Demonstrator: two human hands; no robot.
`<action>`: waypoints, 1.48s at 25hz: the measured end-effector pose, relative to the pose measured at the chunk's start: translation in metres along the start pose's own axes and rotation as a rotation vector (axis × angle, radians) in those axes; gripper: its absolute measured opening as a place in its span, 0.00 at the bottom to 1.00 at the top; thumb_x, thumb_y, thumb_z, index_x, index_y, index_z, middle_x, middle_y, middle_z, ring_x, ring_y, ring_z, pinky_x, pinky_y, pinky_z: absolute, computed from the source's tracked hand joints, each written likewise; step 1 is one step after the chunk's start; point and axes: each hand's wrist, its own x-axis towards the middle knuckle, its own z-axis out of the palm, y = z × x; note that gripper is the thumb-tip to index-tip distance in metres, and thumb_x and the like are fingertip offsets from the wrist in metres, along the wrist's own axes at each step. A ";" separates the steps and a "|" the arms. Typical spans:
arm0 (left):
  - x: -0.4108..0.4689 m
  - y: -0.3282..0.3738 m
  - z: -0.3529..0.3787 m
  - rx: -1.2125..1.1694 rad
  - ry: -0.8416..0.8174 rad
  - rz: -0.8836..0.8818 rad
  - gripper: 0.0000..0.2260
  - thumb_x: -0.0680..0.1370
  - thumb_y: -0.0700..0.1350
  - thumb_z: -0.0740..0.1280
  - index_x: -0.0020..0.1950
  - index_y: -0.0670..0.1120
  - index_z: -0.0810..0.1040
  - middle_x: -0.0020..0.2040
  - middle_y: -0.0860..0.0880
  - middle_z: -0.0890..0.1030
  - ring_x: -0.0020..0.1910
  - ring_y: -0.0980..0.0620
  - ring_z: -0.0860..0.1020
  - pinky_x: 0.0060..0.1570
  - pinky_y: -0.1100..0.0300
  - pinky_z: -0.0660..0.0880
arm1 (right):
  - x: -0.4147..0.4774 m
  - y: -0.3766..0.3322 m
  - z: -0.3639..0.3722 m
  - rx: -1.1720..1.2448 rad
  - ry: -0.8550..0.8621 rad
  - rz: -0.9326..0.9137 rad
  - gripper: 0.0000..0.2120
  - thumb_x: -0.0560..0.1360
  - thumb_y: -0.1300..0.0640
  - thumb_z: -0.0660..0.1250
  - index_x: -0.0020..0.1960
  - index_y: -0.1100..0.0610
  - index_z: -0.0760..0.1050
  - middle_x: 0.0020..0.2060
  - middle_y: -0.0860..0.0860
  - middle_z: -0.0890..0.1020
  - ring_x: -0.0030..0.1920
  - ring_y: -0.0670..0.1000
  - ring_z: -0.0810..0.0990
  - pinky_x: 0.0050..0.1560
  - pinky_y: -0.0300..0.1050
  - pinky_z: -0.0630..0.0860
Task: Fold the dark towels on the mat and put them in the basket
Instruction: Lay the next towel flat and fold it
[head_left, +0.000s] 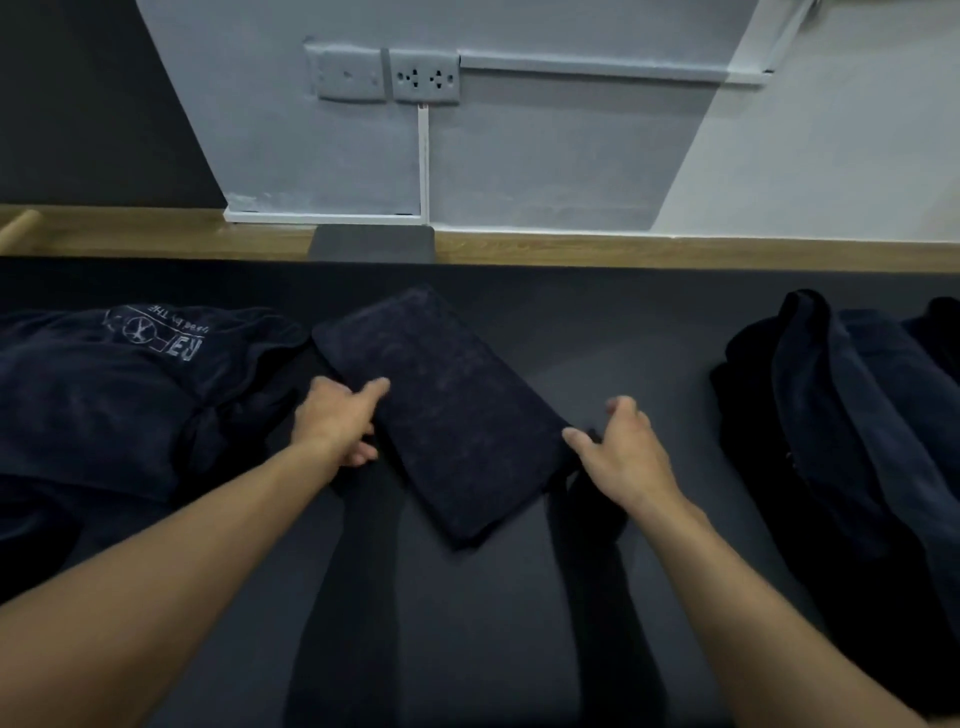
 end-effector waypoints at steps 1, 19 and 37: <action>-0.014 0.000 0.006 0.014 -0.092 -0.067 0.20 0.75 0.58 0.70 0.54 0.43 0.73 0.41 0.44 0.81 0.27 0.46 0.80 0.22 0.62 0.72 | -0.002 -0.007 0.000 0.020 -0.025 -0.036 0.28 0.76 0.42 0.68 0.67 0.57 0.67 0.63 0.55 0.74 0.60 0.57 0.76 0.56 0.50 0.73; -0.136 -0.120 -0.023 -0.414 0.053 0.352 0.23 0.76 0.38 0.71 0.68 0.56 0.73 0.64 0.62 0.77 0.59 0.61 0.78 0.34 0.56 0.82 | -0.085 -0.010 0.039 -0.002 0.021 -0.645 0.11 0.75 0.49 0.69 0.57 0.45 0.79 0.49 0.44 0.74 0.50 0.49 0.77 0.51 0.45 0.75; -0.101 -0.108 -0.057 -0.203 -0.181 0.314 0.03 0.75 0.45 0.72 0.46 0.47 0.82 0.27 0.44 0.77 0.21 0.50 0.72 0.20 0.64 0.68 | -0.086 -0.018 0.045 0.466 -0.334 -0.374 0.15 0.78 0.48 0.67 0.44 0.60 0.79 0.36 0.53 0.81 0.36 0.45 0.76 0.42 0.44 0.74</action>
